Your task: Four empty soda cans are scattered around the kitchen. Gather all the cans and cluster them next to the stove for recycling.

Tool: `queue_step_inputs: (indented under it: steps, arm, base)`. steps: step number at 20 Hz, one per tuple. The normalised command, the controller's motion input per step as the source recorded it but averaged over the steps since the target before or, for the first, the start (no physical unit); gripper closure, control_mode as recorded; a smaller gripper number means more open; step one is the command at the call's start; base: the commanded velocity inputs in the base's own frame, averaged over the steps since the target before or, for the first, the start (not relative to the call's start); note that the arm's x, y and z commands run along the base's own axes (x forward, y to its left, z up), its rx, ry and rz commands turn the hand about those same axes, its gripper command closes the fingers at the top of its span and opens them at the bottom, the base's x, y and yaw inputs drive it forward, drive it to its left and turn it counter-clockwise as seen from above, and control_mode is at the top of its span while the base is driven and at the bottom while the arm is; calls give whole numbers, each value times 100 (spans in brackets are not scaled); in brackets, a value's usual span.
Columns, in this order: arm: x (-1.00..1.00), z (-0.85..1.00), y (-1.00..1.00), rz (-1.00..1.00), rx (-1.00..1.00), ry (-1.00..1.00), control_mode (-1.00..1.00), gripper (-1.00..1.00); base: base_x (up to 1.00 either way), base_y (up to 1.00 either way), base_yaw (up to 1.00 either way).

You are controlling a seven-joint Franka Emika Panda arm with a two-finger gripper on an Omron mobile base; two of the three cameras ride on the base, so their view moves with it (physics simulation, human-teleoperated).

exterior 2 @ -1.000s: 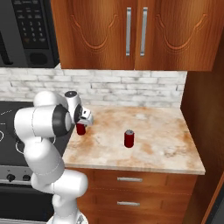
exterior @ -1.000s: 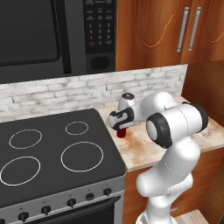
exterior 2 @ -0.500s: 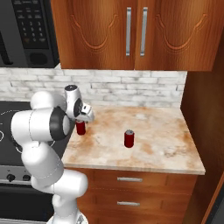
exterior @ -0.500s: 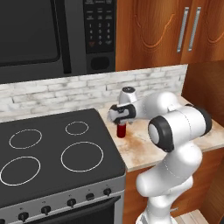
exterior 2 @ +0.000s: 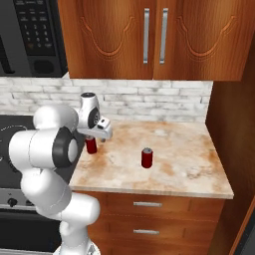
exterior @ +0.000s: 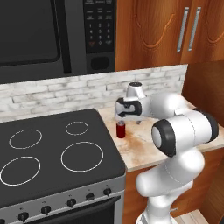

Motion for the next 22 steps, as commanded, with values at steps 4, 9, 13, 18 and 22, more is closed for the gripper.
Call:
queue_step_inputs:
  steps: [4,9,13,18,22]
  arm:
    - [-7,12,8,-2,-3,2,-100,-100]
    - [-20,2,-23,-7,-4,3,-100,-100]
    - [-51,-13,-64,-13,0,1,-100,-100]
    - [-39,-1,-70,-8,-1,0,-100,-100]
    - [-17,22,-64,0,-10,0,-100,-100]
  base:
    - [0,0,0]
    - [0,0,0]
    - [0,0,0]
    - [0,0,0]
    - [0,0,0]
